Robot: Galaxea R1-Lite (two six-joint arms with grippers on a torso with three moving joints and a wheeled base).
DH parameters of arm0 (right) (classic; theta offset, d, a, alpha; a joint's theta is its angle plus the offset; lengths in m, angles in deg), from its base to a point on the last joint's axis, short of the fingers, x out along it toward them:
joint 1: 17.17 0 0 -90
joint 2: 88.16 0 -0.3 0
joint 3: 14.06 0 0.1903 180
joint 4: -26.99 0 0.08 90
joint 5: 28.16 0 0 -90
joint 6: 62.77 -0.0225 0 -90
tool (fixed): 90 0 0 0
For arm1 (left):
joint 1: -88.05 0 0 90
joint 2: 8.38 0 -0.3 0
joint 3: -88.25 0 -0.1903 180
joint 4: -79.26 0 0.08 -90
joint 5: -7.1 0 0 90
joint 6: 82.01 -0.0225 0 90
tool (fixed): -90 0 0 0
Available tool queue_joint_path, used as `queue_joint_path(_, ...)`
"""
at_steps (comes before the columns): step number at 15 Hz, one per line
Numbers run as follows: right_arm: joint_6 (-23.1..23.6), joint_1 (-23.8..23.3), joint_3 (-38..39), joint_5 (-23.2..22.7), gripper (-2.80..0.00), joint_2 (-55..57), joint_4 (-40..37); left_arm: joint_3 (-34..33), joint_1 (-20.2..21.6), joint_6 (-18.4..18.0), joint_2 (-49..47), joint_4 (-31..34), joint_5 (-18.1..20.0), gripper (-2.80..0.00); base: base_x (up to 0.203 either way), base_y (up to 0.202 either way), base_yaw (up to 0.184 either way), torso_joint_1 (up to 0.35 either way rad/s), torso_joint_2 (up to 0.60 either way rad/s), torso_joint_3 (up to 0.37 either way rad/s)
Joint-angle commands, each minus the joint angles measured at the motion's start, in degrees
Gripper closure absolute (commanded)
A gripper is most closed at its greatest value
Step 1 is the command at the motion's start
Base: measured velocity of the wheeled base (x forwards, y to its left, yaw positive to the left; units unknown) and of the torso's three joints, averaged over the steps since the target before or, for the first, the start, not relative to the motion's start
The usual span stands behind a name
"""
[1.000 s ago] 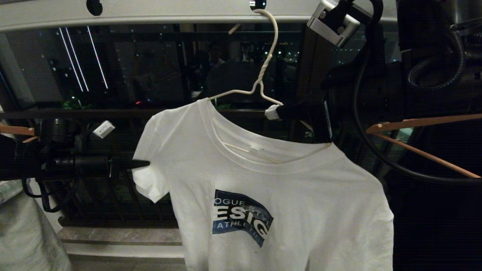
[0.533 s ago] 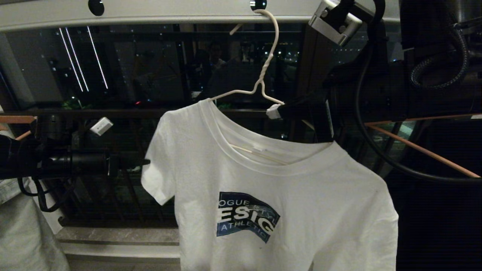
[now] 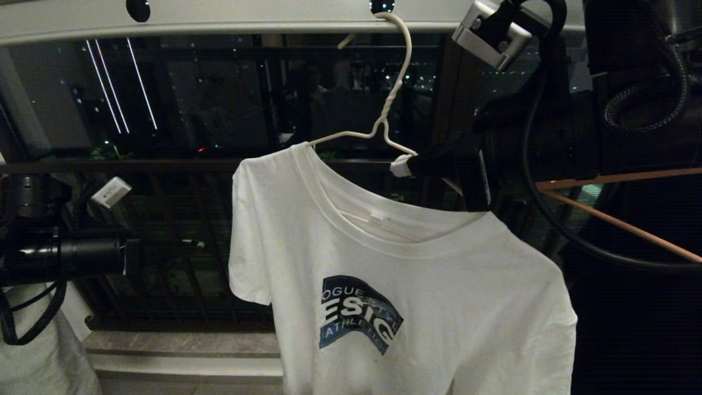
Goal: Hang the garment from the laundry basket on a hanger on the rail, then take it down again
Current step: Take the clothes off the clothes rack
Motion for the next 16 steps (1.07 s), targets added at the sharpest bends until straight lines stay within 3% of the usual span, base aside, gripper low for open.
queue_joint_path(1,0.09,0.01,0.00,-0.14,0.00,-0.17,-0.10,-4.10,0.83,0.05,7.71,0.04,0.41,0.00,0.000,0.000,0.000,0.000,0.00,0.000)
queue_joint_path(4,0.20,0.01,-0.09,-0.14,0.00,-0.61,-0.27,-7.26,0.25,0.21,14.15,0.39,0.24,0.00,0.000,0.000,0.000,0.000,0.00,0.000)
queue_joint_path(5,0.70,0.01,0.00,-0.12,-2.80,-0.68,-0.27,-7.43,-0.29,0.21,15.67,0.44,0.12,0.00,0.000,0.000,0.000,0.000,0.00,0.000)
queue_joint_path(11,0.79,0.17,-0.11,0.21,-2.80,-4.65,-2.88,-8.03,-4.46,0.27,18.05,0.64,0.18,0.00,0.000,0.000,0.000,0.000,0.00,0.000)
queue_joint_path(16,-1.18,0.14,0.27,-0.12,-2.80,-14.72,-5.03,-8.13,-4.55,0.11,18.66,0.55,0.26,0.00,0.000,0.000,0.000,0.000,0.00,0.000)
